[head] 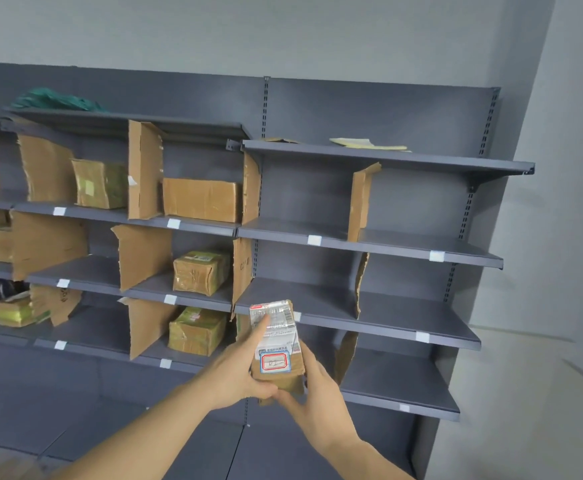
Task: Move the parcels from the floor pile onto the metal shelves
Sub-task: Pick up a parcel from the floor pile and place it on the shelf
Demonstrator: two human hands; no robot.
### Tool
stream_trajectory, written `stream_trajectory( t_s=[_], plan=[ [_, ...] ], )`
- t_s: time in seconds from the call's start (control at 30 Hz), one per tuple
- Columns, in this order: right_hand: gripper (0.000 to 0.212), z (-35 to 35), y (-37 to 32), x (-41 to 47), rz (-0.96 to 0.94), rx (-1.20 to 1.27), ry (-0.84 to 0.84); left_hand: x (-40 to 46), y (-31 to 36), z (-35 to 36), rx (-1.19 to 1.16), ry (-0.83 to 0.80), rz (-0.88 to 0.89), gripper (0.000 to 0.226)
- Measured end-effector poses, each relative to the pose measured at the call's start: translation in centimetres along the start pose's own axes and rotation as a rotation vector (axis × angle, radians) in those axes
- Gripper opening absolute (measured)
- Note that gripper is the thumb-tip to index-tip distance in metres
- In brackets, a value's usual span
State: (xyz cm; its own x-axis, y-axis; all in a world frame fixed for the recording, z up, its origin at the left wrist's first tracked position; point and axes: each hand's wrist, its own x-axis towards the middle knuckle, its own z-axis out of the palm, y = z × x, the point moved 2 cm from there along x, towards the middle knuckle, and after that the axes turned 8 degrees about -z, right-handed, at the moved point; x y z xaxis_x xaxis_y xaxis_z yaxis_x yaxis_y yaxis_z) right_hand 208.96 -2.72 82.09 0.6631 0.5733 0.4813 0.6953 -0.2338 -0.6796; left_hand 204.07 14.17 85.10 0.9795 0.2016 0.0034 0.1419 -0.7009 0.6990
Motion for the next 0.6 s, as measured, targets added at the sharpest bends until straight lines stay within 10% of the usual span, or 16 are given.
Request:
stream_trajectory(
  t_s=[0.6],
  plan=[
    [0.078,1.6,-1.3,3.8,0.075,0.014,-0.079,2.7,-0.5,-1.7,0.122,-0.107,-0.080,0.101]
  ],
)
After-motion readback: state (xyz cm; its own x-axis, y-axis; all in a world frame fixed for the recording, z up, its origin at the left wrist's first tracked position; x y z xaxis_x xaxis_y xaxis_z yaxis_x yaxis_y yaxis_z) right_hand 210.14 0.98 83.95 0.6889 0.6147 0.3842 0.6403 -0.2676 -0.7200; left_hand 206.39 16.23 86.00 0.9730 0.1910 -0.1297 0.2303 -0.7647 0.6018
